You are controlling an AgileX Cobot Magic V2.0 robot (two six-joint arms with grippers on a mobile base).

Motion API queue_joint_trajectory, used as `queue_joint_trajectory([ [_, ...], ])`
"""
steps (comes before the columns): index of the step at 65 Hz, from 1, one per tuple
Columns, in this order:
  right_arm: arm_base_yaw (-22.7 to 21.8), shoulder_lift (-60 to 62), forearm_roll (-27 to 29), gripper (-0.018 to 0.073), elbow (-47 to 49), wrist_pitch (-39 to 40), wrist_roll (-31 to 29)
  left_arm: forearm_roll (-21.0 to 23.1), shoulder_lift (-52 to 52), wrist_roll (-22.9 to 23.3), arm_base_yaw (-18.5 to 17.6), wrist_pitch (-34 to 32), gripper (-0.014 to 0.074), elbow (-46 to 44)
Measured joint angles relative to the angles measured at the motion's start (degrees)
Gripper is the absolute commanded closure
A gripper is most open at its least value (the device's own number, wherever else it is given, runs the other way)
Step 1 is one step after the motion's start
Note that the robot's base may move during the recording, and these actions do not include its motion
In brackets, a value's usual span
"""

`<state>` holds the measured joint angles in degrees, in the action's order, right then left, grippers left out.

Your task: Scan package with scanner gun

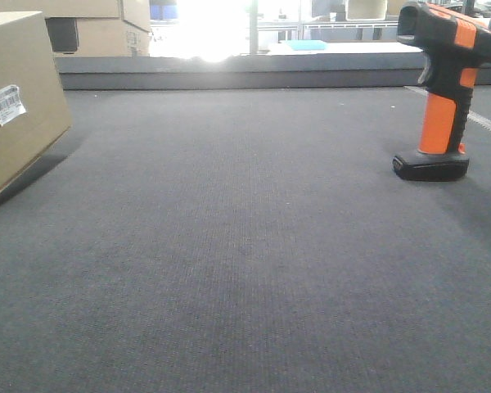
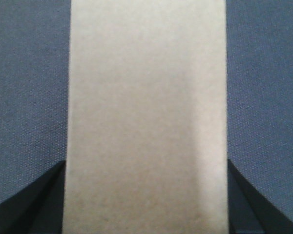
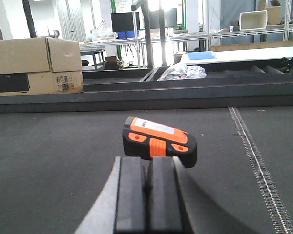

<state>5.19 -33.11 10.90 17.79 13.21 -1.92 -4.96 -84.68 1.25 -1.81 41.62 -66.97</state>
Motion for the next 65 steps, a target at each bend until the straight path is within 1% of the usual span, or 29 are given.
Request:
queue_joint_trajectory([
  [6,0.00,0.00,0.00,0.0721,0.00,0.00,0.00,0.00,0.00,0.00,0.00,0.89,0.0244,0.10],
  [19,0.00,0.00,0.00,0.0721,0.00,0.00,0.00,0.00,-0.11,-0.12,0.00,1.60,0.0118,0.22],
  [26,0.00,0.00,0.00,0.0721,0.00,0.10,0.00,0.00,-0.11,-0.12,0.00,1.60,0.0028,0.22],
  [30,0.00,0.00,0.00,0.0721,0.00,0.33,0.00,0.00,-0.11,-0.12,0.00,1.60,0.0000,0.22],
  [45,0.00,0.13,0.00,0.0721,0.00,1.04,0.00,0.00,1.49,0.36,0.00,3.78,-0.0003,-1.23],
  [58,0.00,1.78,0.00,0.0721,0.00,1.15,0.00,0.00,9.78,0.36,0.00,5.13,0.0001,-3.20],
  [63,0.00,2.54,0.00,0.0721,0.00,0.38,0.00,0.00,14.11,0.36,0.00,6.54,0.0040,-3.31],
  [65,0.00,2.67,0.00,0.0721,0.00,-0.30,0.00,0.00,15.47,0.36,0.00,7.09,0.0079,-3.31],
])
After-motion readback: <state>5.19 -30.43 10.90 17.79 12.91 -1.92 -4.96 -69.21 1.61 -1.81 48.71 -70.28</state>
